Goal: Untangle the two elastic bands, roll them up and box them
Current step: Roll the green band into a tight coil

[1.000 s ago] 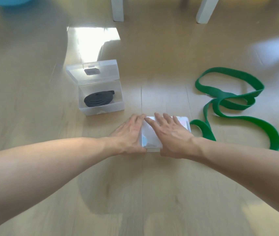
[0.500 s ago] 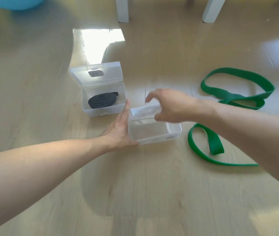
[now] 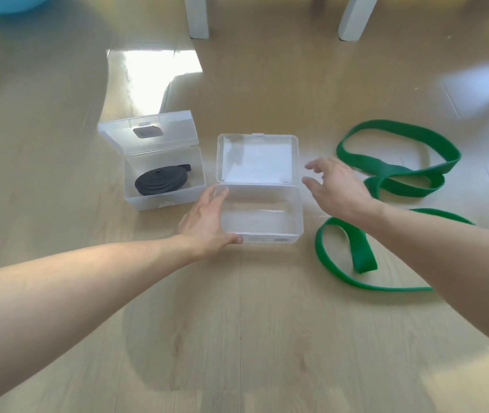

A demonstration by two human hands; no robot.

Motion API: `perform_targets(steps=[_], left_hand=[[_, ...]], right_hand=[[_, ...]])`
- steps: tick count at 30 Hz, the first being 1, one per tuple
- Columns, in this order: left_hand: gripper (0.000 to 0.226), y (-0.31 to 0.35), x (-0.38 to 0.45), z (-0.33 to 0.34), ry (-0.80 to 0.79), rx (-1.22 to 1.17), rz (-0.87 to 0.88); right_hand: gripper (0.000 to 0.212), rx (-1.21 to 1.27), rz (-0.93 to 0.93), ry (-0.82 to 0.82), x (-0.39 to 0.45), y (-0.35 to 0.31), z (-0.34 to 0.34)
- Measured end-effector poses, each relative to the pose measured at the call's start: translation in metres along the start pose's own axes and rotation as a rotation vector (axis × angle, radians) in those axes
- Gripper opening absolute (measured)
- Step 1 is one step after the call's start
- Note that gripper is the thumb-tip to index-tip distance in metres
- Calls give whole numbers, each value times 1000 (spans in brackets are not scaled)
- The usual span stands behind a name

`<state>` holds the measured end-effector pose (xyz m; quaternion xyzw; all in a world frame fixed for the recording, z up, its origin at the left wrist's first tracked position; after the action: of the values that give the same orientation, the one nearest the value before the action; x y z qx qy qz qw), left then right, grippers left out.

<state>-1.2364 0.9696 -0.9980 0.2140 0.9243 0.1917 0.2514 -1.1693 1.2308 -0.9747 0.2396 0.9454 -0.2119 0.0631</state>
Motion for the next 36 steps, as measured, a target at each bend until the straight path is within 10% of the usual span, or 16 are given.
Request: perform_targets(steps=[7, 13, 22, 26, 36], left_hand=[[47, 14, 37, -8, 95, -2, -98], [49, 18, 48, -6, 138, 92, -108], [44, 22, 5, -16, 273, 12, 66], [49, 42, -39, -11, -90, -289, 350], [53, 46, -80, -42, -475, -1062, -77]], right_hand=[[91, -175, 2, -141, -60, 51, 2], [133, -322, 4, -258, -92, 70, 31], [56, 100, -184, -60, -114, 45, 38], [29, 319, -357, 28, -132, 4, 39], [15, -32, -682, 366, -119, -62, 1]])
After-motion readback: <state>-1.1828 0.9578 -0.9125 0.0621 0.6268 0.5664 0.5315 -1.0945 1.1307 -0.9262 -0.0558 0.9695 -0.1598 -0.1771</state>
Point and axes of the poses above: each hand's wrist, its own x-axis towards the middle knuckle, its own z-axis out of the palm, y = z × x, the point moved 2 cm from there along x, towards the middle knuckle, and after that the axes turned 2 degrees about -x, right-handed, at the moved point
